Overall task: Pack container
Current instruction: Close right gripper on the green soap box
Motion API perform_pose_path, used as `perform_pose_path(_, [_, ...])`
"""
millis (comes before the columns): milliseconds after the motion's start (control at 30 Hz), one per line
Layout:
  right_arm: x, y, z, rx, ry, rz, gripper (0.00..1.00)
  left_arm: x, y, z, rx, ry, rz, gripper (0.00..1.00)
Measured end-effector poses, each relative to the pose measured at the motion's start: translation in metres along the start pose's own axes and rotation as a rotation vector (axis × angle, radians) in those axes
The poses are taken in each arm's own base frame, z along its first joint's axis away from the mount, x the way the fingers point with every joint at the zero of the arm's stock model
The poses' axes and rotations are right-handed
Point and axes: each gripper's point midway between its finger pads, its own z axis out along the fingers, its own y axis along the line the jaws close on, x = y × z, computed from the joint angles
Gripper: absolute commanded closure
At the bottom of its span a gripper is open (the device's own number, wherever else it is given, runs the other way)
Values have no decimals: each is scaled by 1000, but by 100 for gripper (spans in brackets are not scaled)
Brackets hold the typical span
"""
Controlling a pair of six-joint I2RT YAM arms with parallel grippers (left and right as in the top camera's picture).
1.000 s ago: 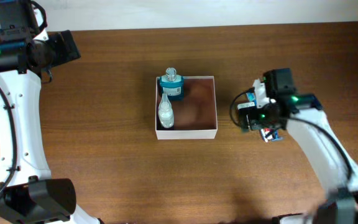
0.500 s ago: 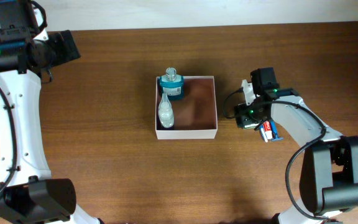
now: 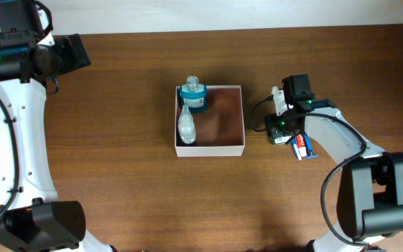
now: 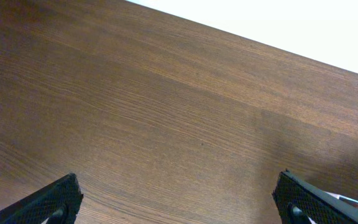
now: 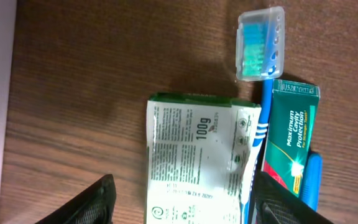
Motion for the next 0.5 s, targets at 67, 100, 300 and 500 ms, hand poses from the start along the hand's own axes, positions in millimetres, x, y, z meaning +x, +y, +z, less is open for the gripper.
perform_pose_path(67, [2, 0, 4, -1, 13, 0, 36, 0, 0, 0, 0, 0, 0, 0])
perform_pose_path(100, [4, 0, 7, -2, 20, 0, 36, 0, 0, 0, 0, 0, 0, 0])
perform_pose_path(300, [5, 0, 10, -3, 27, 3, 40, 0, 0, 0, 0, 0, 0, 0])
perform_pose_path(500, [4, 0, 11, -1, 16, 6, 46, 0, 0, 0, 0, 0, 0, 0])
